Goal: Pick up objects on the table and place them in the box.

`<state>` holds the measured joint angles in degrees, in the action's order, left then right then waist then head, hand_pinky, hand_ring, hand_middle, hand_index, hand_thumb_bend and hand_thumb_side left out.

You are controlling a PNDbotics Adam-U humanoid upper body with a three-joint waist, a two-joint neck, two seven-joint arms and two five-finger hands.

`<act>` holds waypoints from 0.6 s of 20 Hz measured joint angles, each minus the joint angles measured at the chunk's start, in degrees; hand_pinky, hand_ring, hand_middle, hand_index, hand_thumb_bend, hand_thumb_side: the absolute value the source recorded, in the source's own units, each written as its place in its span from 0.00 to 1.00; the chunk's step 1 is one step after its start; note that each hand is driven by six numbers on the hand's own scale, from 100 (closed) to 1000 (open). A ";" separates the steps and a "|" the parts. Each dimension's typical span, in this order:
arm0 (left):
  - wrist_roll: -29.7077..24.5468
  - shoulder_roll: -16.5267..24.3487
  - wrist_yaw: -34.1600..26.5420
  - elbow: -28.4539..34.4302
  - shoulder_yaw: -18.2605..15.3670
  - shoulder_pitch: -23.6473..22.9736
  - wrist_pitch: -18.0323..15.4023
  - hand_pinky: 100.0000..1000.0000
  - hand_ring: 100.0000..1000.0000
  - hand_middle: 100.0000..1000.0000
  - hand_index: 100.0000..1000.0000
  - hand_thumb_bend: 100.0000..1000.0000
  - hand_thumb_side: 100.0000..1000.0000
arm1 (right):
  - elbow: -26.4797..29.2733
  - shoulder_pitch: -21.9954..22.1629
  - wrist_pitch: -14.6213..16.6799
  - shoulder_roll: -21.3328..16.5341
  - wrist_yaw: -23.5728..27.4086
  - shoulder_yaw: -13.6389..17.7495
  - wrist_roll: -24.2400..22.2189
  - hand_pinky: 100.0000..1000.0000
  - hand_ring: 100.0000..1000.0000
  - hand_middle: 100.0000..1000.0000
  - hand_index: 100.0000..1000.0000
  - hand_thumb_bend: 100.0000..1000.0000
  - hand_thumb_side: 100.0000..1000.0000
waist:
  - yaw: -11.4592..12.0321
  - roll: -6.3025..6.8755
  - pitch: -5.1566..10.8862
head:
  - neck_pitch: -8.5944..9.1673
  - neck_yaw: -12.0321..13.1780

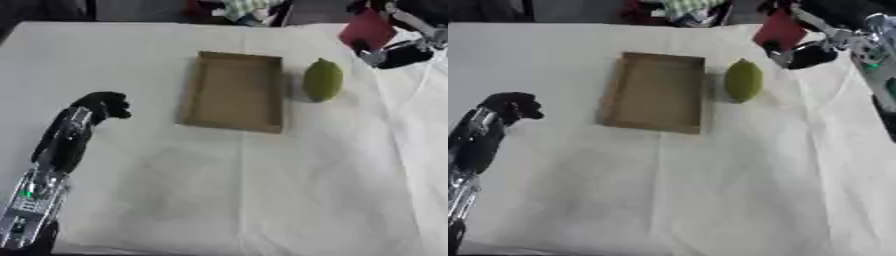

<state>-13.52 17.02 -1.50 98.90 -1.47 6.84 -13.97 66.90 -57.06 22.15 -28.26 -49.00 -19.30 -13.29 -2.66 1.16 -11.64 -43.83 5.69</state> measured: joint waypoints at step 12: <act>-0.12 0.00 -0.54 0.01 0.62 1.20 -0.10 0.68 0.58 0.57 0.73 0.00 1.00 | -10.32 -5.64 5.25 13.36 -8.36 -1.95 -4.20 0.54 0.49 0.41 0.90 0.00 0.20 | 1.39 0.80 -0.11 | 0.00 -1.88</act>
<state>-13.63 17.01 -2.04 98.91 -0.84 8.04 -14.08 56.59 -62.70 27.40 -14.90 -57.37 -21.25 -17.50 -1.27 1.96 -11.75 -43.83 3.81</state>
